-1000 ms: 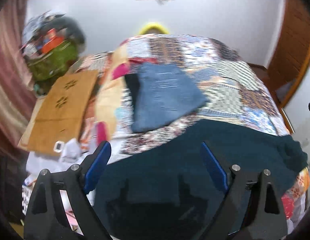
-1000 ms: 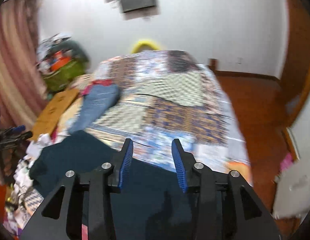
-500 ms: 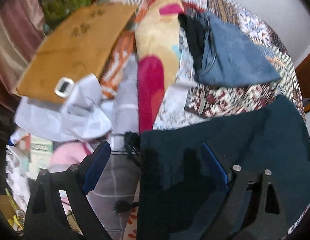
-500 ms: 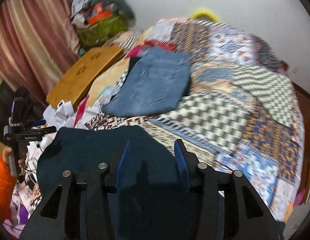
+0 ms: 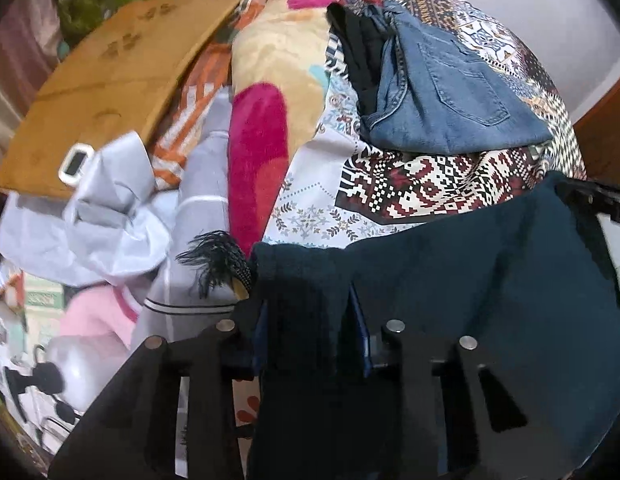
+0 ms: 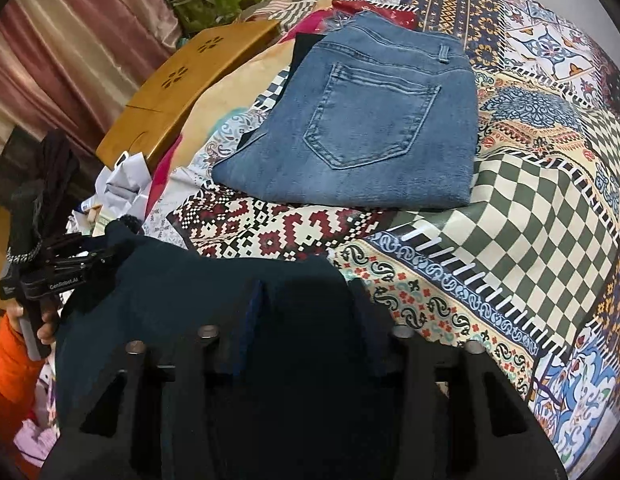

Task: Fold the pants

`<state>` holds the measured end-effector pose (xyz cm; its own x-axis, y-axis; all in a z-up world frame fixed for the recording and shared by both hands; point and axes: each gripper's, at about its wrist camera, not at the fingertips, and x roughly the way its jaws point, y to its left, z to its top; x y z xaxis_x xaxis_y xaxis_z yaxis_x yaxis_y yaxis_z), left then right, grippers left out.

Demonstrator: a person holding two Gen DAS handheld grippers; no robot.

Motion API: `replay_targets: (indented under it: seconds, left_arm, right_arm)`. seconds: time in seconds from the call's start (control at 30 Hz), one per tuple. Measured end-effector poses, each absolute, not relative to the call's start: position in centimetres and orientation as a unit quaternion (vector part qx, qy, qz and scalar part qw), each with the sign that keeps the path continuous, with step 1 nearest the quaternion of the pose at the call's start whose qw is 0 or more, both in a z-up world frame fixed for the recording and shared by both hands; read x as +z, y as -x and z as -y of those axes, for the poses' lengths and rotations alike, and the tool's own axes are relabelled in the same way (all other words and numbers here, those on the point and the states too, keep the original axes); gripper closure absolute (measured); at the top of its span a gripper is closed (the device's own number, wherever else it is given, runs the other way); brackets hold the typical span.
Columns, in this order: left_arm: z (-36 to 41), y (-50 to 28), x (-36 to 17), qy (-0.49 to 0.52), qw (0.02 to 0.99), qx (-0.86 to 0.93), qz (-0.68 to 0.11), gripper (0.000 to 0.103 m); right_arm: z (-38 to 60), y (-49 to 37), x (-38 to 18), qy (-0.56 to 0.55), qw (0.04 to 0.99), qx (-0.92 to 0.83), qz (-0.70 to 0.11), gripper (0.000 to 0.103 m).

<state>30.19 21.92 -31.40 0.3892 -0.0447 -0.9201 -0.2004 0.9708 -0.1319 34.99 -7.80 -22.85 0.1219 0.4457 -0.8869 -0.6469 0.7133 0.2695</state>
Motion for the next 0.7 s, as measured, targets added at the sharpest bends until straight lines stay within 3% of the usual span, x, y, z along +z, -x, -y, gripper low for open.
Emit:
replay_targets:
  seconds: [0.03, 0.2, 0.5, 0.6, 0.67, 0.7]
  left_arm:
    - [-21.5, -29.9, -31.1, 0.088, 0.835, 0.060, -0.540, 0.069]
    - [-22.3, -30.1, -29.8, 0.049, 0.852, 0.103, -0.512, 0.069]
    - [-26.5, -31.1, -25.6, 0.019, 0.864, 0.180, -0.470, 0.068]
    - [-27.8, -31.8, -26.1, 0.025, 0.851, 0.182, -0.492, 0.060]
    - [-28.6, -31.1, -26.0, 0.043, 0.847, 0.183, -0.498, 0.041]
    - [-28.9, -30.7, -25.8, 0.054, 0.848, 0.185, -0.494, 0.036]
  right_arm:
    - [7.6, -34.7, -22.7, 0.100, 0.748, 0.364, -0.545, 0.082]
    - [6.3, -34.6, -21.4, 0.118, 0.769, 0.354, -0.519, 0.096]
    - [-0.6, -37.0, -17.8, 0.139, 0.799, 0.376, -0.448, 0.097]
    - [-3.3, -38.2, -17.9, 0.157, 0.793, 0.361, -0.466, 0.090]
    - [-3.1, -38.0, -17.1, 0.146, 0.801, 0.353, -0.461, 0.089]
    - [-2.4, -37.7, -16.5, 0.131, 0.805, 0.356, -0.456, 0.083]
